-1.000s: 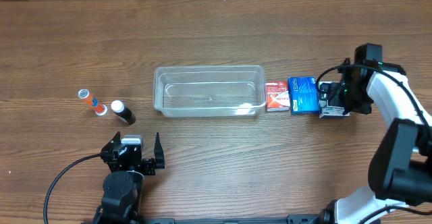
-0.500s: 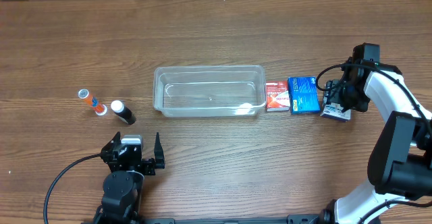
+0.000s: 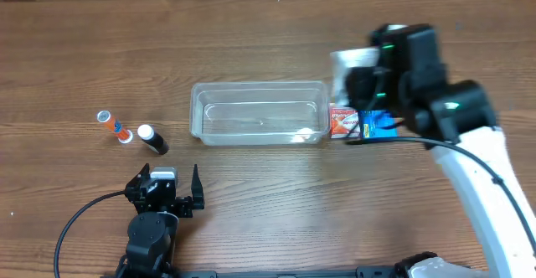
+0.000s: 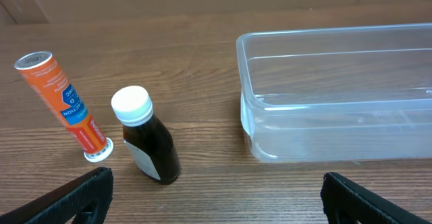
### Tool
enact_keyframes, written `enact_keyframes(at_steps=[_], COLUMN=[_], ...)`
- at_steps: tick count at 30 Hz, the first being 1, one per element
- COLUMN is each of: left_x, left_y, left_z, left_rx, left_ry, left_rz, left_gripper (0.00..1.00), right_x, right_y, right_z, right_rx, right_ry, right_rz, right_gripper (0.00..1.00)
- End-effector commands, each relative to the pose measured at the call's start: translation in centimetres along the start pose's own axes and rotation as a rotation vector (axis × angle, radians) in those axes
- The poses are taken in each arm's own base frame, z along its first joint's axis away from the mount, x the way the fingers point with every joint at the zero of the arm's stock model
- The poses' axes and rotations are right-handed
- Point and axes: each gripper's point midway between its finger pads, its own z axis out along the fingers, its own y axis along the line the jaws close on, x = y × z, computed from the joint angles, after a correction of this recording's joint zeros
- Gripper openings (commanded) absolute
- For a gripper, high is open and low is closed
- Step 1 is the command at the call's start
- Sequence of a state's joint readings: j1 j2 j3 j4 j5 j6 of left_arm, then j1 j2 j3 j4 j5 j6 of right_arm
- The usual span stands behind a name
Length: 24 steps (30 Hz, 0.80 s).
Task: Pack container
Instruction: 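Carry the white box into the container's right end and release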
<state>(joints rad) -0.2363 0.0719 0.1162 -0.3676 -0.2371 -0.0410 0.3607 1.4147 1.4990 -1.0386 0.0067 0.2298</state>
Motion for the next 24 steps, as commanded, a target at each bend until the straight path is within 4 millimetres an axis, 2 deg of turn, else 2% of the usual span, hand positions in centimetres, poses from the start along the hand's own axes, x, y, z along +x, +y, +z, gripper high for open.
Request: enact_keyframes(at_steps=[1,2,3,4,6,7,9,11,14,17,19,21,22,24], left_x=[0.1,0.1,0.1,0.1,0.1,0.1,0.1,0.1,0.1,0.1,0.1,0.1,0.1,0.1], left_y=[0.1,0.1,0.1,0.1,0.1,0.1,0.1,0.1,0.1,0.1,0.1,0.1,0.1,0.1], left_z=[0.1,0.1,0.1,0.1,0.1,0.1,0.1,0.1,0.1,0.1,0.1,0.1,0.1,0.1], left_rx=[-0.008,-0.008,-0.008,-0.008,-0.008,-0.008,-0.008,-0.008,-0.008,-0.008,-0.008,-0.008,-0.008,-0.008], left_ry=[-0.005,-0.005,-0.005,-0.005,-0.005,-0.005,-0.005,-0.005,-0.005,-0.005,-0.005,-0.005,-0.005,-0.005], left_rz=[0.019,0.019,0.019,0.019,0.019,0.019,0.019,0.019,0.019,0.019,0.019,0.019,0.019,0.019], left_gripper=[1.0,1.0,1.0,1.0,1.0,1.0,1.0,1.0,1.0,1.0,1.0,1.0,1.0,1.0], right_x=[1.5,2.0,2.3,2.6,3.9,5.4,7.7,8.9,9.0,6.9,3.9,1.6,0.8,-0.9], right_y=[3.5,4.6,5.1,5.3,4.7,3.6,2.4,1.8,1.7,2.6,3.8,4.0,3.4,-0.5], right_z=[4.5,6.6,8.1,10.5,13.8,15.3,16.7,17.4,17.4,16.9,14.5,11.5,10.0,6.8], right_rx=[0.044,0.041,0.042,0.056,0.09,0.133,0.178,0.195,0.196,0.156,0.117,0.101,0.107,0.15], right_ry=[0.022,0.034,0.046,0.067,0.121,0.183,0.259,0.289,0.29,0.243,0.174,0.11,0.083,0.042], right_rz=[0.005,-0.009,-0.019,-0.025,0.005,0.05,0.07,0.067,0.067,-0.02,-0.075,-0.081,-0.065,0.016], right_gripper=[0.54,0.54,0.54,0.54,0.54,0.54,0.54,0.58,0.71,0.77,0.82,0.88,0.9,0.93])
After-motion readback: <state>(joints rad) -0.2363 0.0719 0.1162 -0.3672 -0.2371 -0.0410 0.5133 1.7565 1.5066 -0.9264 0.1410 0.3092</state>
